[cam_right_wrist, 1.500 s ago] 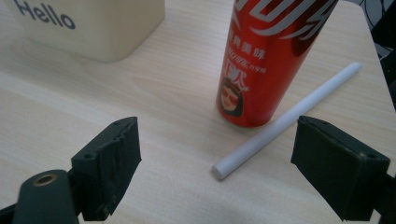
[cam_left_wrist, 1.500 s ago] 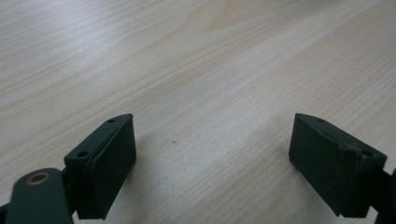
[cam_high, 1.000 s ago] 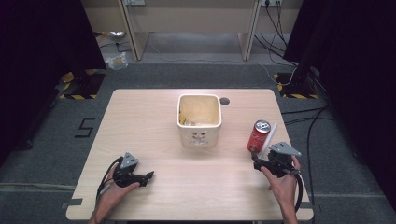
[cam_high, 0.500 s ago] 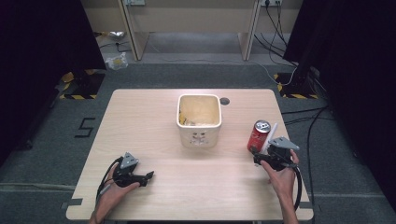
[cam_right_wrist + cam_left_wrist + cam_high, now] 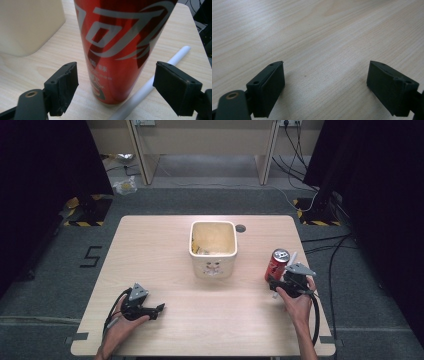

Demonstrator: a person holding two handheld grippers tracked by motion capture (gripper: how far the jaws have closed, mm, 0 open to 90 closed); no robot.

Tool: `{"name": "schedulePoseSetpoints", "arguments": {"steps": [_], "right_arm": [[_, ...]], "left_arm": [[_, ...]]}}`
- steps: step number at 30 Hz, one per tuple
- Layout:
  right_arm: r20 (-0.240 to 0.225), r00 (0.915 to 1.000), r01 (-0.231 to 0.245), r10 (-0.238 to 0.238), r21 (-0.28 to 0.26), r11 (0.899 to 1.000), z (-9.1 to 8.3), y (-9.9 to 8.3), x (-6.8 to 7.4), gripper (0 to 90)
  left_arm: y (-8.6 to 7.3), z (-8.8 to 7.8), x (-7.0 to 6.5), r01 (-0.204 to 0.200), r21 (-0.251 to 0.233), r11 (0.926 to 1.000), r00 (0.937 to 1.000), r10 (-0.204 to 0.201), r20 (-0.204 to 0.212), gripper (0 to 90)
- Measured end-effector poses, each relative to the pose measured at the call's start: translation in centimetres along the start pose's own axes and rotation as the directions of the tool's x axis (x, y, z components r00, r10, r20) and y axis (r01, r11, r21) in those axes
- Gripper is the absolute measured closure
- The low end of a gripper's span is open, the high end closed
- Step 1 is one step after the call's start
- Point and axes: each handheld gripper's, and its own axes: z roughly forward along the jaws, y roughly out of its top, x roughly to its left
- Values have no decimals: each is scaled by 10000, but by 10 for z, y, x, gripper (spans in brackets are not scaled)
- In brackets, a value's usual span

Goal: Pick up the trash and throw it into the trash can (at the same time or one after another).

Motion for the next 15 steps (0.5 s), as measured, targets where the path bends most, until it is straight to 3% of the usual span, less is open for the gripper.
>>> {"name": "schedulePoseSetpoints", "arguments": {"steps": [15], "right_arm": [[-66, 9999, 94, -94, -14, 10000, 12, 6, 2, 284]], "left_arm": [[0, 0, 0, 0, 0, 10000, 10000, 0, 1, 140]]}}
